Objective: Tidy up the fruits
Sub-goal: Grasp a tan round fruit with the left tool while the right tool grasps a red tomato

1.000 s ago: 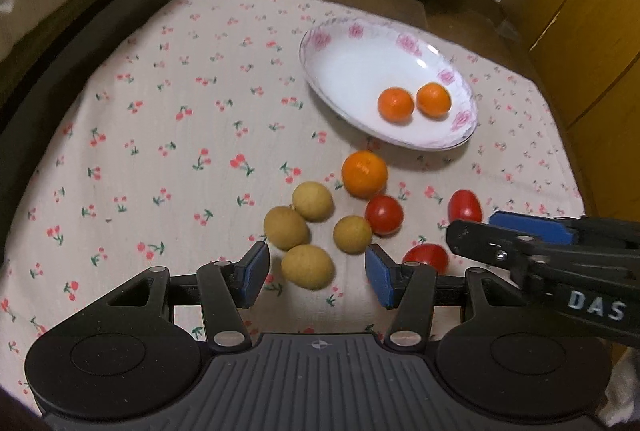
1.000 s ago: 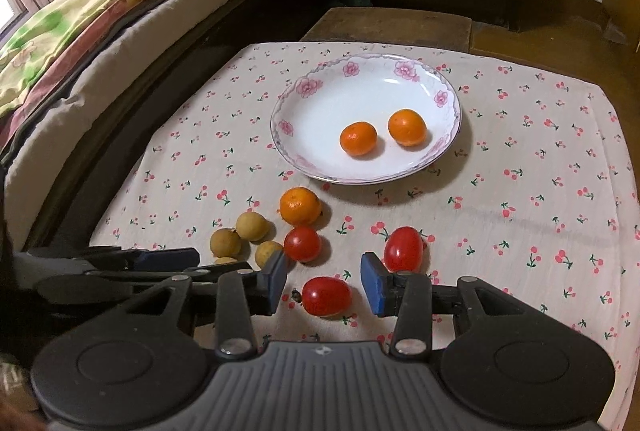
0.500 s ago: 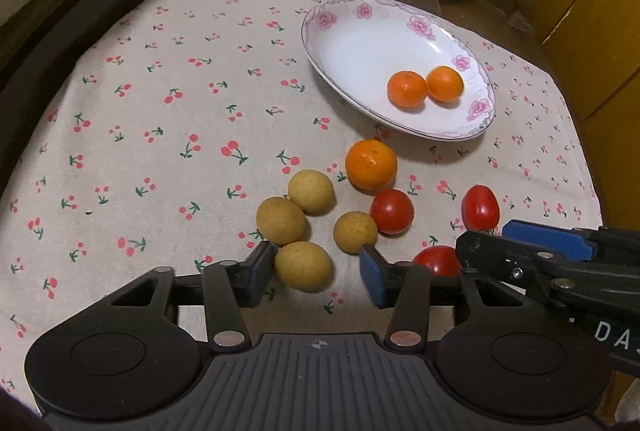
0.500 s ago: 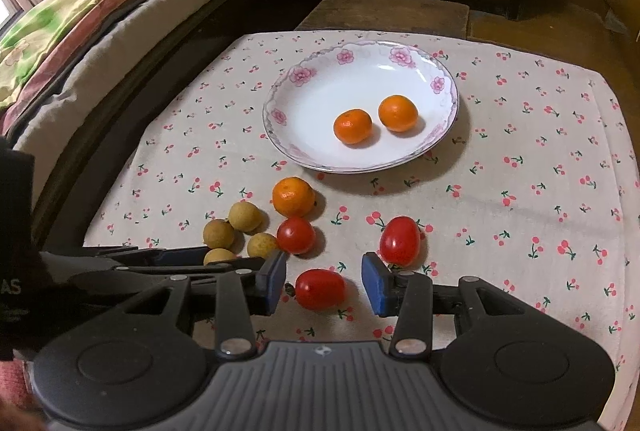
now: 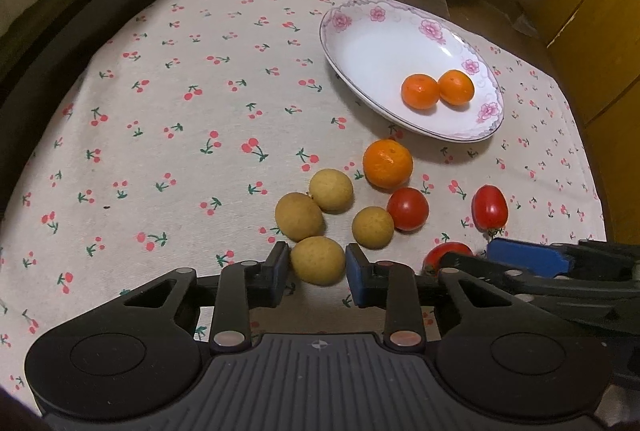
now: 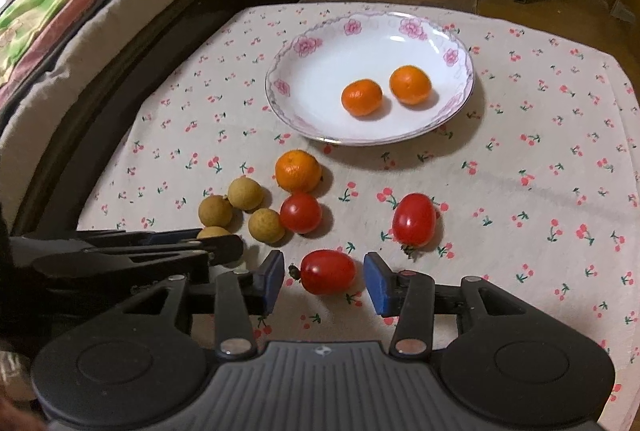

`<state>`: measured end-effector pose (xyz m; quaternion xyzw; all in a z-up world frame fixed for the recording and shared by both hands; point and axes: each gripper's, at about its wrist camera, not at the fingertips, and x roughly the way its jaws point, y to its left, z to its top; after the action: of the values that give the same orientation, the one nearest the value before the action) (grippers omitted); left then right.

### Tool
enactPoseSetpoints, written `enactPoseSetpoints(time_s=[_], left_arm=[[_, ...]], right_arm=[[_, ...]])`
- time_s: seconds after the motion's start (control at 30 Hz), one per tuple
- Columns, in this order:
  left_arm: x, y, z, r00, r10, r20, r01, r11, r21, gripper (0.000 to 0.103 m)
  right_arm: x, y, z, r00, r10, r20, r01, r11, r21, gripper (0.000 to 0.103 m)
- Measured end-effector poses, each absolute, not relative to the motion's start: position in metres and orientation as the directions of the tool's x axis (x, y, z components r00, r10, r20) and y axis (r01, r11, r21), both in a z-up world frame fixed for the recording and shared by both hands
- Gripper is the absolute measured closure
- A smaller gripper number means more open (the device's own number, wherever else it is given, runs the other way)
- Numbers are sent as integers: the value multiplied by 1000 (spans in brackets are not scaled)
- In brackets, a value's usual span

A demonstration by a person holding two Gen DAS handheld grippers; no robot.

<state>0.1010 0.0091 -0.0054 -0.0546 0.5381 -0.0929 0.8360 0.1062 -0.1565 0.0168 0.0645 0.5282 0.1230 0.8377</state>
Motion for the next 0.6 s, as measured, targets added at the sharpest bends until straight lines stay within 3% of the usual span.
enactPoseSetpoints(time_s=[0.33,0.43,0.6], left_arm=[[102,12,-6,395,-227,-890,91,974,-208,64],[103,11,-7,393,-227,-891,93,974,-206,64],[102,11,-7,394,-229,-890,95,973,-209,64]], right_arm=[[116,-154,-4,384,275,-882,-133,961,242,55],[116,-153,-3,389,273,-880,-143,961,235,62],[114,-153,-2,388,277,-879,-145,960,239,63]])
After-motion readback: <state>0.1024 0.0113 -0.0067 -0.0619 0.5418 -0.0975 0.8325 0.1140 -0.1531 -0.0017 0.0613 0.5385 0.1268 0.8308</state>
